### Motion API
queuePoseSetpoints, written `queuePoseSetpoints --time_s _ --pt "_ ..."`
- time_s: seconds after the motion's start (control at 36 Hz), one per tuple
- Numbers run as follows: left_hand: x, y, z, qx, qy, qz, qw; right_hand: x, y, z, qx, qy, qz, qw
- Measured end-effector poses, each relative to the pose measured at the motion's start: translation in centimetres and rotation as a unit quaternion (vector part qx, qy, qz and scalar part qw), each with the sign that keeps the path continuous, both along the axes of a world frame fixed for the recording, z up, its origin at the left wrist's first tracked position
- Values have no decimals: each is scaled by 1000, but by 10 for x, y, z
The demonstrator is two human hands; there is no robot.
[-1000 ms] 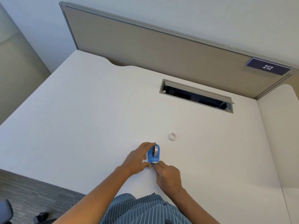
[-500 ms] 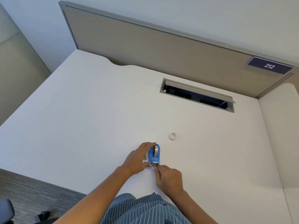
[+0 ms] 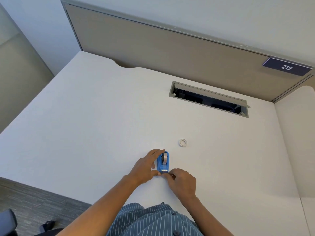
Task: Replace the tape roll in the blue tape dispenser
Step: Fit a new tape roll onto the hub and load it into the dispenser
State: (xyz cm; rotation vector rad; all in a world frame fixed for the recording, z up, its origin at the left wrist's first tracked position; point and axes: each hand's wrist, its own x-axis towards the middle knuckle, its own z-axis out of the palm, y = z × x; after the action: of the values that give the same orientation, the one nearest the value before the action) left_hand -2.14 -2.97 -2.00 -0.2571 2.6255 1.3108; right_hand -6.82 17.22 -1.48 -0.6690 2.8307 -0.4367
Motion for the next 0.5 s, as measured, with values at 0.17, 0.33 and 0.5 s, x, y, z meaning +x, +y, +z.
queuePoseSetpoints --time_s 0.17,0.33,0.5 --pt "1 1 1 -4 1 -1 1000 1 0 9 -26 -18 -31 999" --pt "1 2 2 -7 2 -1 1000 3 -2 12 -42 -20 -44 998" --pt "-1 0 3 -6 -2 -2 1000 1 -3 16 -37 -52 -50 997"
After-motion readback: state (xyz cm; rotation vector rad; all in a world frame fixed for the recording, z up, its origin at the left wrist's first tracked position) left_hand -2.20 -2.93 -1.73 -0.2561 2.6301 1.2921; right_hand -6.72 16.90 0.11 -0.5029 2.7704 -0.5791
